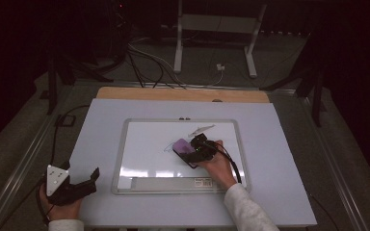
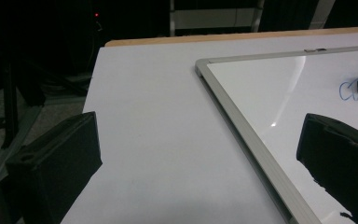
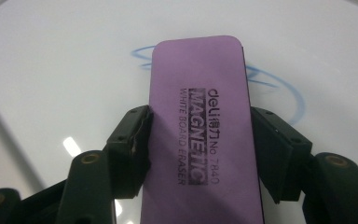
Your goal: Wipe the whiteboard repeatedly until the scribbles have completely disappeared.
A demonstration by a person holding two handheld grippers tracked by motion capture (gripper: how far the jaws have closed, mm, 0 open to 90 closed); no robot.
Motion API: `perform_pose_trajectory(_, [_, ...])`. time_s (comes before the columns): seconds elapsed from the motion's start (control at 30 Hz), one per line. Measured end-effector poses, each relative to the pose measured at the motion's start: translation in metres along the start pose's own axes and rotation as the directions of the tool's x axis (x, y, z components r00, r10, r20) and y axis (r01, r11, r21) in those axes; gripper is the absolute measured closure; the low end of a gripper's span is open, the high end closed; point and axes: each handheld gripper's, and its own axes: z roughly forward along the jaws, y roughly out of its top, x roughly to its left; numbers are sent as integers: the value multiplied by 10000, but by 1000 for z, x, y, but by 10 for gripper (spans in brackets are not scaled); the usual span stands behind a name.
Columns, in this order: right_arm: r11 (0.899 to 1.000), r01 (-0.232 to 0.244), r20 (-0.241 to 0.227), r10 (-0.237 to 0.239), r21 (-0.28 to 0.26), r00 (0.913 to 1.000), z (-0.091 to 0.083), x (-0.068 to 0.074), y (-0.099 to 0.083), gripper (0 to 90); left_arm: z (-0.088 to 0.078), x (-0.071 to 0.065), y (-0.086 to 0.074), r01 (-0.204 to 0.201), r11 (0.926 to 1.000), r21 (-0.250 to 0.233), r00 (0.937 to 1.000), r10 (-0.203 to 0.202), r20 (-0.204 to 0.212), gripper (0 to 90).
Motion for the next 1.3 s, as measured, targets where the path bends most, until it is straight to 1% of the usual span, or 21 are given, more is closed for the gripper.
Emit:
perform_pose_trajectory(0.13, [9969,-781,690,788,-125,9945,-4,-18,-1,413,-1,1,0,28,10000,-41,10000,-28,-27,5])
perform_pose_trajectory(0.2, [9926,-1195,1139,1210,-196,9861,-7,-28,-3,413,-1,1,0,57,10000,-15,10000,-57,-32,5])
perform_pose_trajectory(0.33, [9799,-1970,1602,1994,-306,9667,-13,-46,-5,414,-1,1,0,37,10000,-4,10000,-37,-31,5])
perform_pose_trajectory(0.43, [9748,-2201,1755,2232,-371,9588,-14,-47,-6,414,-1,0,0,-3,10000,27,10000,3,-34,5])
perform_pose_trajectory(0.47, [9766,-2125,1778,2151,-338,9603,-14,-45,-6,414,0,0,0,3,10000,26,10000,-3,-38,5])
perform_pose_trajectory(0.5, [9790,-2020,1552,2037,-271,9666,-13,-41,-6,414,0,0,0,2,10000,18,10000,-2,-34,5])
perform_pose_trajectory(0.57, [9898,-1416,1074,1428,-185,9839,-10,-31,-5,414,0,0,0,-16,10000,33,10000,16,-29,4])
perform_pose_trajectory(0.63, [9961,-877,561,877,-21,9946,-6,-18,-3,414,0,-1,0,-11,10000,29,10000,12,-17,5])
perform_pose_trajectory(0.67, [9990,-445,278,444,42,9986,-4,-11,-2,414,0,-1,0,-11,10000,28,10000,11,-19,5])
perform_pose_trajectory(0.73, [9998,112,-189,-109,137,9998,-1,0,-1,414,-1,0,0,-1,10000,14,10000,1,-35,5])
perform_pose_trajectory(0.77, [9996,241,-235,-237,162,9994,-1,3,0,414,-1,0,0,6,10000,14,10000,-6,-40,5])
perform_pose_trajectory(0.8, [9997,169,-267,-165,156,9995,0,2,1,414,-1,0,0,11,10000,19,10000,-11,-37,5])
perform_pose_trajectory(0.87, [9998,-203,94,202,89,9998,0,-4,2,414,-1,0,0,33,10000,-5,10000,-33,-35,5])
perform_pose_trajectory(0.93, [9969,-789,596,790,-47,9951,0,-16,4,414,-1,1,0,44,10000,-21,10000,-44,-34,5])
perform_pose_trajectory(0.97, [9938,-1103,906,1108,-113,9897,-1,-22,4,414,-1,1,0,49,10000,-25,10000,-49,-37,5])
perform_pose_trajectory(1.03, [9848,-1714,1616,1735,-268,9715,-2,-35,6,414,-1,1,0,51,10000,-16,10000,-51,-37,5])
perform_pose_trajectory(1.1, [9674,-2488,1912,2534,-481,9483,-3,-45,7,414,0,0,0,59,10000,-9,10000,-60,-30,5])
perform_pose_trajectory(1.17, [9605,-2732,2162,2782,-533,9359,0,-45,10,415,0,0,0,62,10000,-20,10000,-62,-16,5])
perform_pose_trajectory(1.2, [9634,-2633,2265,2679,-509,9364,2,-42,13,415,0,-1,1,14,10000,4,10000,-14,8,5])
perform_pose_trajectory(1.23, [9672,-2493,2238,2540,-493,9410,5,-38,15,415,1,-1,1,9,10000,7,10000,-9,2,5])
perform_pose_trajectory(1.3, [9712,-2344,1838,2381,-423,9537,9,-30,18,415,1,-2,1,3,10000,1,10000,-3,3,5])
